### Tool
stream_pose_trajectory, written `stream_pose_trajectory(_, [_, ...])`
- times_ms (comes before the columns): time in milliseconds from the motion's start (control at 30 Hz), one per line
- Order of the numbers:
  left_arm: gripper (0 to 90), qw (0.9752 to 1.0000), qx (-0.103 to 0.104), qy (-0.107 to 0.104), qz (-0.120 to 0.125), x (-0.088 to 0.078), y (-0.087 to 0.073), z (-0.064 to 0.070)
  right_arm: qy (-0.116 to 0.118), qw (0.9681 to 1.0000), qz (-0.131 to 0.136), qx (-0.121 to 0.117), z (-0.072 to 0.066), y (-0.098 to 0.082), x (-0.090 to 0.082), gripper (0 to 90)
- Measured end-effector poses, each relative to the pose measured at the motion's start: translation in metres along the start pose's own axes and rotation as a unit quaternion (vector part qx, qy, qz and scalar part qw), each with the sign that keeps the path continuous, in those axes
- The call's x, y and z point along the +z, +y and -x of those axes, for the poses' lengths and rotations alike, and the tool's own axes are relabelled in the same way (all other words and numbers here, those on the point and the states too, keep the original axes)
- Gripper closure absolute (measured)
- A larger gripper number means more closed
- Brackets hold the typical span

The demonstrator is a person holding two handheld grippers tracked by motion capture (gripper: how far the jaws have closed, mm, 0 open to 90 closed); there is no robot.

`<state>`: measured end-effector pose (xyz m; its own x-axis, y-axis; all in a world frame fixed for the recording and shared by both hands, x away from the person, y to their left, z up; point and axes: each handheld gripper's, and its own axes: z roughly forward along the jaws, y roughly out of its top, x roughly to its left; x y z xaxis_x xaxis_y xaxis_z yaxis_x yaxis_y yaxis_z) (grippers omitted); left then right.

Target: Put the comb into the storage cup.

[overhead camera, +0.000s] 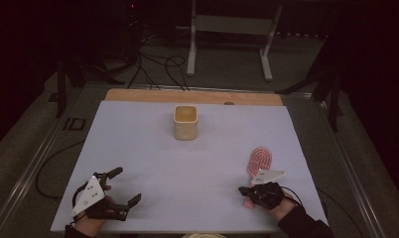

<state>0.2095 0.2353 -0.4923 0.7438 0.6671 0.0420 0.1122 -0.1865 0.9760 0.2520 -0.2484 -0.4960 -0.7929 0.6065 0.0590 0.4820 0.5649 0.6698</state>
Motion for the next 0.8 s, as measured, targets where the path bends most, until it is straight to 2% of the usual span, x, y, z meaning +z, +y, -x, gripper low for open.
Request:
stream_pose_trajectory(367, [0.1,1.0,0.0,0.0,-0.004,0.001,0.0,0.0,-0.003,0.9996,-0.028,-0.001,0.001,-0.005,-0.004,90.0])
stream_pose_trajectory(800, [0.1,1.0,0.0,-0.001,-0.005,0.001,0.0,0.0,-0.016,0.9991,-0.034,0.02,0.008,-0.018,-0.018,90.0])
